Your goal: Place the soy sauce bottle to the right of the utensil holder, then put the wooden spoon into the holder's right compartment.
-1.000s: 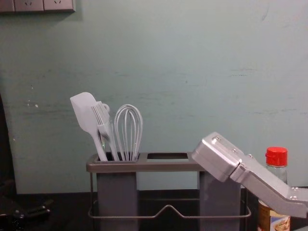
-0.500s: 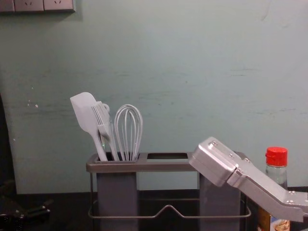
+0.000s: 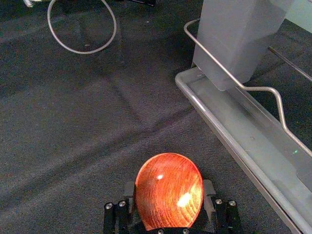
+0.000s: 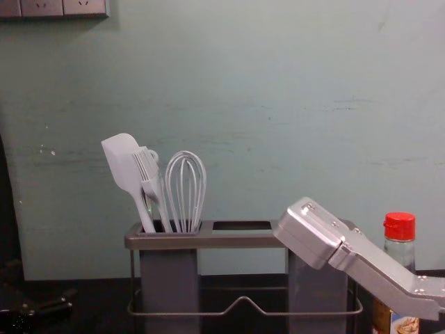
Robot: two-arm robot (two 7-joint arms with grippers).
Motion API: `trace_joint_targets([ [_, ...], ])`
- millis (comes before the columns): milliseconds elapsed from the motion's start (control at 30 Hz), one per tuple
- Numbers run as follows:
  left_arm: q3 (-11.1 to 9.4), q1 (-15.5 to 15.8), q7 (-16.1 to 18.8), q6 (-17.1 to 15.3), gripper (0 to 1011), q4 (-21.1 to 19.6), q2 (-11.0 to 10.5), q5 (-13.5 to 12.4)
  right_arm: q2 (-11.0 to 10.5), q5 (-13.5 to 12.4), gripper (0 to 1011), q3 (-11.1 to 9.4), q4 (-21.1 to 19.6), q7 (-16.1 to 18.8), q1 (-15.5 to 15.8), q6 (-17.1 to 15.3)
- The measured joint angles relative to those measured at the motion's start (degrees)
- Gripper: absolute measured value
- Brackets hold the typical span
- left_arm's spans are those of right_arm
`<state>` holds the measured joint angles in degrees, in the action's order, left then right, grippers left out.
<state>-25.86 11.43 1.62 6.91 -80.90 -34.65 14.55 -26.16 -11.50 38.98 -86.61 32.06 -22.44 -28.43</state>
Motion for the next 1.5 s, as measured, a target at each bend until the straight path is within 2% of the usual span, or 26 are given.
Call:
trace_joint_targets([
  [333,0.0,0.0,0.0,0.0,1005,0.01,0.0,0.0,-0.03,-0.05,836,-0.01,-0.06,0.0,0.01,-0.01],
  [533,0.0,0.0,0.0,0.0,1005,0.0,0.0,0.0,-0.48,-0.56,837,-1.91,-2.18,-0.32,1.52,4.66],
  [600,0.0,0.0,0.0,0.0,1005,0.0,0.0,0.0,-0.85,-2.13,836,-3.81,-3.82,-0.33,2.82,8.39],
  [667,0.0,0.0,0.0,0.0,1005,0.0,0.0,0.0,-0.98,-2.62,837,-4.42,-4.33,-0.3,3.2,9.41],
  [833,0.0,0.0,0.0,0.0,1005,0.01,0.0,0.0,-2.39,-7.58,836,-8.61,-8.62,0.78,6.0,18.95],
  [867,0.0,0.0,0.0,0.0,1005,0.0,0.0,0.0,-2.39,-7.58,836,-8.61,-8.62,0.78,6.0,18.95],
  [900,0.0,0.0,0.0,0.0,1005,0.0,0.0,0.0,-2.76,-8.66,836,-9.6,-9.6,0.91,6.57,21.5],
  [1067,0.0,0.0,0.0,0.0,1005,0.0,0.0,0.0,-3.25,-10.99,836,-12.09,-11.8,0.86,7.71,28.29],
  [1267,0.0,0.0,0.0,0.0,1005,0.0,0.0,0.0,-2.28,-11.1,836,-13.96,-12.97,-1.14,7.48,33.33],
  [1400,0.0,0.0,0.0,0.0,1005,0.0,0.0,0.0,-0.63,-10.17,836,-14.93,-13.08,-3.13,6.4,35.73],
  [1467,0.0,0.0,0.0,0.0,1005,0.0,0.0,0.0,1.11,-9.44,836,-15.54,-12.18,-4.42,4.85,36.92],
  [1500,0.0,0.0,0.0,0.0,1005,0.0,0.0,0.0,1.11,-9.44,836,-15.54,-12.18,-4.42,4.85,36.92],
])
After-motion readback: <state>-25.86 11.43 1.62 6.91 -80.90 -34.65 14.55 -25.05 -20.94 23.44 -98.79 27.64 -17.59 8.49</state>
